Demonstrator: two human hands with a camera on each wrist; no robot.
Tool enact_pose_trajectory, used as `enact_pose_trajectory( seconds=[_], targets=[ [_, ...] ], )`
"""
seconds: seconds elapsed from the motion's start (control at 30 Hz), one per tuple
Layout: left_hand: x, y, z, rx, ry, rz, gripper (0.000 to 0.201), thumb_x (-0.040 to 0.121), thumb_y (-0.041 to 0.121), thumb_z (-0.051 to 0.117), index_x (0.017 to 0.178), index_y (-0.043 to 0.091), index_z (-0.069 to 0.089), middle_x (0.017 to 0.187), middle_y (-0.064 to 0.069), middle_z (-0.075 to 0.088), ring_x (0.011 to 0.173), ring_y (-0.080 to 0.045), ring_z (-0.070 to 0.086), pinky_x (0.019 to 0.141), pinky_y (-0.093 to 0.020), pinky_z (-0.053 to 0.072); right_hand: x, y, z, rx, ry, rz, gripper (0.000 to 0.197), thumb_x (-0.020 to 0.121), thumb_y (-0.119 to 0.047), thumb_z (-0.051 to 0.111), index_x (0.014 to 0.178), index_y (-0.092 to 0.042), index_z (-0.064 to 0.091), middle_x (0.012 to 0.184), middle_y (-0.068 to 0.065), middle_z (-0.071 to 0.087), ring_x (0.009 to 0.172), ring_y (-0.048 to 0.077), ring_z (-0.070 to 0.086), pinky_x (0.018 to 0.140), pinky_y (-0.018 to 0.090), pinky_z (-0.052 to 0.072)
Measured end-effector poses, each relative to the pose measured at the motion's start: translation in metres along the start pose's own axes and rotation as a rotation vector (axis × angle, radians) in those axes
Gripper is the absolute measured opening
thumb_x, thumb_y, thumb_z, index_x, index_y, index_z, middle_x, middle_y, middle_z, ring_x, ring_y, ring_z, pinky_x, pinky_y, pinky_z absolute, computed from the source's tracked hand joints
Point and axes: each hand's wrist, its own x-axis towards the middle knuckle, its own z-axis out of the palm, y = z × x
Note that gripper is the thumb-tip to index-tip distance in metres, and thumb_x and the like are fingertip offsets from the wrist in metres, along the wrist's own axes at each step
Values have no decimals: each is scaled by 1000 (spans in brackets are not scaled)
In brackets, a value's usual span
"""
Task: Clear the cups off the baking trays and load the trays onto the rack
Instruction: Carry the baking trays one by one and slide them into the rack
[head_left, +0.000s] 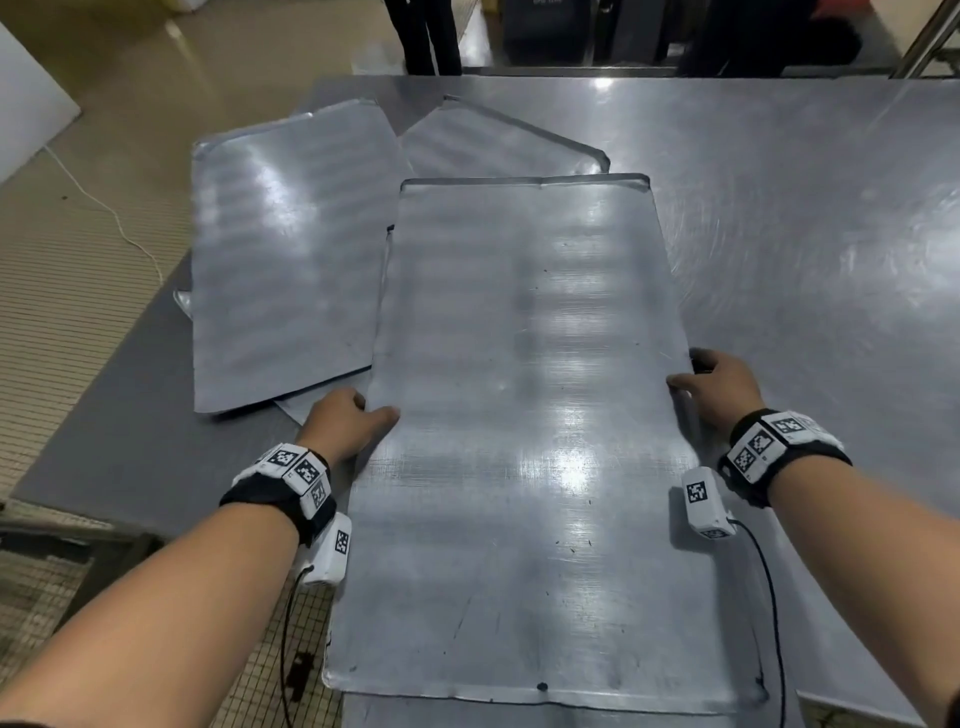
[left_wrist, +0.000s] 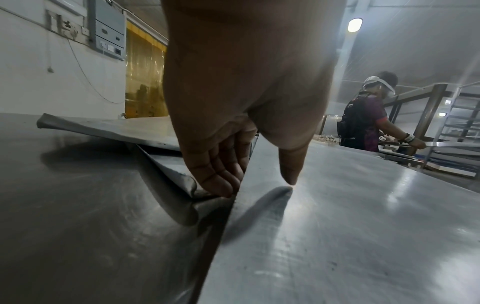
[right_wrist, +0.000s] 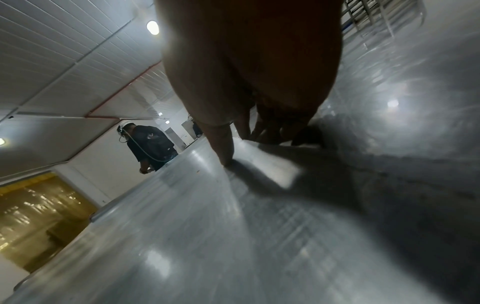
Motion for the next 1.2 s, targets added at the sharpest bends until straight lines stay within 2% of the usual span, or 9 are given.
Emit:
enact_pose_trajectory(
  seconds=[0.17, 0.33, 0.5, 0.6, 0.73, 0.83, 0.97, 1.07, 1.2],
  targets=[
    [-1, -4, 6, 57, 20, -1, 42, 82, 50, 76, 85, 14, 53, 85, -3, 62, 86, -27, 60, 74, -37, 48, 6, -7, -4, -94, -27, -11, 53, 90, -16, 71, 141, -13, 56, 121, 6, 69, 112, 25, 65, 94, 29, 42],
    [-9, -15, 10, 64, 3, 7, 46, 81, 54, 76, 86, 16, 51, 84, -2, 61, 82, -24, 59, 67, -36, 44, 20, -15, -3, -194, -71, -5, 62, 92, -27, 69, 149, -21, 46, 139, 7, 61, 125, 30, 58, 110, 43, 42],
    [-13, -18, 9, 50, 8, 32, 42, 83, 51, 75, 91, 16, 53, 88, 2, 60, 88, -24, 59, 74, -35, 47, 20, -15, -1, -262, -53, -12, 61, 91, -36, 69, 148, -28, 47, 138, 6, 62, 124, 31, 59, 109, 48, 44],
    [-13, -17, 8, 46, 6, 46, 43, 85, 49, 74, 101, 13, 55, 100, -3, 63, 96, -26, 59, 80, -35, 47, 11, -13, -2, -272, -29, -14, 57, 90, -38, 69, 144, -30, 52, 130, 7, 67, 118, 31, 63, 105, 48, 47],
    [-21, -18, 9, 27, 5, 67, 50, 90, 44, 70, 126, 12, 56, 126, -10, 64, 113, -29, 60, 91, -35, 47, -15, -9, -3, -293, -5, -11, 53, 91, -34, 69, 142, -26, 56, 127, 8, 69, 118, 32, 62, 105, 44, 46],
    [-28, -29, 10, -43, -10, 86, 51, 90, 41, 71, 129, 12, 57, 134, -9, 62, 122, -28, 59, 96, -35, 46, -40, -1, -4, -313, 4, 3, 51, 91, -31, 69, 141, -22, 57, 124, 9, 70, 117, 31, 63, 103, 42, 46],
    [-44, -52, 12, -120, -42, 112, 47, 87, 40, 73, 128, 20, 61, 122, -2, 68, 115, -26, 63, 94, -34, 49, -82, 11, -3, -316, 49, 4, 47, 90, -24, 70, 136, -18, 62, 121, 11, 71, 114, 31, 64, 95, 35, 45],
    [-60, -67, 14, -179, -61, 166, 49, 90, 31, 72, 137, 29, 58, 126, 5, 67, 117, -22, 62, 92, -30, 47, -114, 23, -2, -338, 79, 17, 46, 89, -20, 71, 134, -13, 63, 122, 13, 71, 116, 31, 63, 93, 33, 43],
    [-82, -86, 20, -164, -69, 207, 42, 92, 36, 69, 132, 28, 61, 120, 1, 70, 106, -25, 64, 87, -33, 50, -157, 44, 0, -374, 107, 49, 46, 88, -24, 72, 133, -15, 64, 122, 13, 71, 116, 31, 64, 94, 34, 46]
  ],
)
